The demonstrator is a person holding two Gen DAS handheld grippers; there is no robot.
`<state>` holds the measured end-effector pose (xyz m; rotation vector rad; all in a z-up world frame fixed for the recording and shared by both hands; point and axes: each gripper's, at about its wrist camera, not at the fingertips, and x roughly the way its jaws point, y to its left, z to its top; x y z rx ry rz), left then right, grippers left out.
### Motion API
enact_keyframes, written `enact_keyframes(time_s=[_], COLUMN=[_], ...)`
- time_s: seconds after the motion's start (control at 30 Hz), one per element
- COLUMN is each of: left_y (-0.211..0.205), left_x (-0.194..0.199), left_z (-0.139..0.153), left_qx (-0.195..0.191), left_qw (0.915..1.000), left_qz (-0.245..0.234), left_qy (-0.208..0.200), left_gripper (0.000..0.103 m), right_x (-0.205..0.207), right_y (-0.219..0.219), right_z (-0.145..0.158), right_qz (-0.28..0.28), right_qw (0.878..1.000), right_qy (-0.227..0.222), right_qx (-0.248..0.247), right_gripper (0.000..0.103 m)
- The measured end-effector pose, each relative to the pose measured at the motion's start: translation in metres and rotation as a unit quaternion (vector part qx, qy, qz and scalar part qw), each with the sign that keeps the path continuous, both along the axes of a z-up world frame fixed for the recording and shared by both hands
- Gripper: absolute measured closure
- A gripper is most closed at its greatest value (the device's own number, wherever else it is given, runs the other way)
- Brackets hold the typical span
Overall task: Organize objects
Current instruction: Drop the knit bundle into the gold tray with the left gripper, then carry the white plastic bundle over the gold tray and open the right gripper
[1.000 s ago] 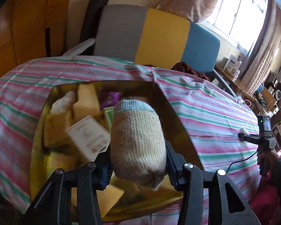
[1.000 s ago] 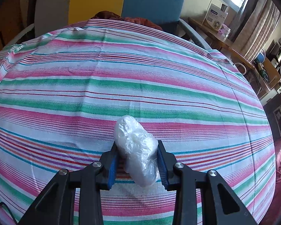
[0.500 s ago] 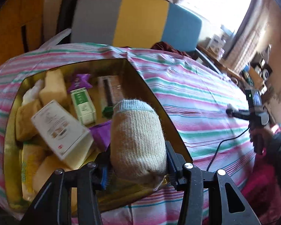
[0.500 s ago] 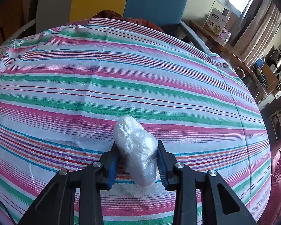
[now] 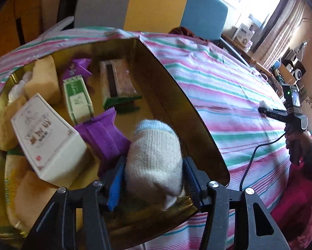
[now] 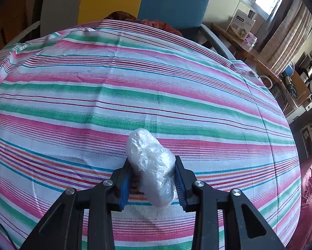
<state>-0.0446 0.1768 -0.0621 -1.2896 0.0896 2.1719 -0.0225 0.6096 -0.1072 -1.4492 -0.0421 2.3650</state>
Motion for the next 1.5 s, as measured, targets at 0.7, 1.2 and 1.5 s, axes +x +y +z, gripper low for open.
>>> enact_keyframes(time_s=[0.7,1.2,1.5], left_y=[-0.057,-0.076,-0.092], left_x=[0.007,0.001,0.0], left_z=[0.047,0.049,0.046], left_qx=[-0.037,-0.033,-0.023], left_qw=[0.9872,0.9823,0.9803], left_qz=[0.104,0.141,0.161], left_qy=[0.115,0.118,0.112], left_gripper=[0.042,0.04,0.04], right_x=[0.001,-0.01,-0.031], right_y=[-0.022,-0.152,-0.257], right_z=[0.007,0.032,0.09], right_qz=[-0.044,0.076,0.183], right_qw=[0.998,0.993,0.972], right_qy=[-0.046,-0.026,0.068], right_qx=[-0.021,-0.09,-0.127], right_gripper=[0.068,0.068,0.067])
